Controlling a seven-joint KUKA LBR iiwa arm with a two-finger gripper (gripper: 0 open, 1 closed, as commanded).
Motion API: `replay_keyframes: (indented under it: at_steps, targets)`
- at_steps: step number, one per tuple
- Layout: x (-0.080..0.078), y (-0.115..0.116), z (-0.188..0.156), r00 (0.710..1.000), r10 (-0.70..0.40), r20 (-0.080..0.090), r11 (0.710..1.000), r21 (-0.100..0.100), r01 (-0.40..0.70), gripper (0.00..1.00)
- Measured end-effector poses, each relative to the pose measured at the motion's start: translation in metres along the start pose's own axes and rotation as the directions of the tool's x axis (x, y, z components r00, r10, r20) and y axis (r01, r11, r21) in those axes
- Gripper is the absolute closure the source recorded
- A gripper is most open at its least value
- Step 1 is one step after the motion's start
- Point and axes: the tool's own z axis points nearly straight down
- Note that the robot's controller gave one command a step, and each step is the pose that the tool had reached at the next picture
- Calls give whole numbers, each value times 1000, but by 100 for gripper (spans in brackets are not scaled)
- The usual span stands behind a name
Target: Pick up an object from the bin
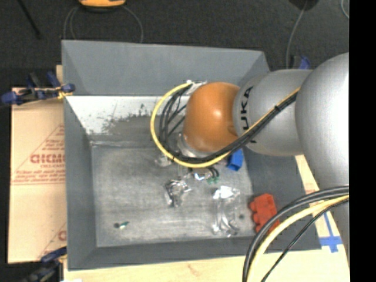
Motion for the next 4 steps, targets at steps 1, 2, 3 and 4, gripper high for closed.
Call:
replay_keyframes:
  at_steps: [1,2,3,4]
  targets:
    - [-2,-1,-2,1000,2,4,1000,3,-2,100]
    - [5,-12,-121,980,-198,-7,980,6,198,100]
    - [-1,-12,-215,974,-225,-5,974,7,225,100]
    - [-3,-29,-326,906,-424,-7,906,5,424,100]
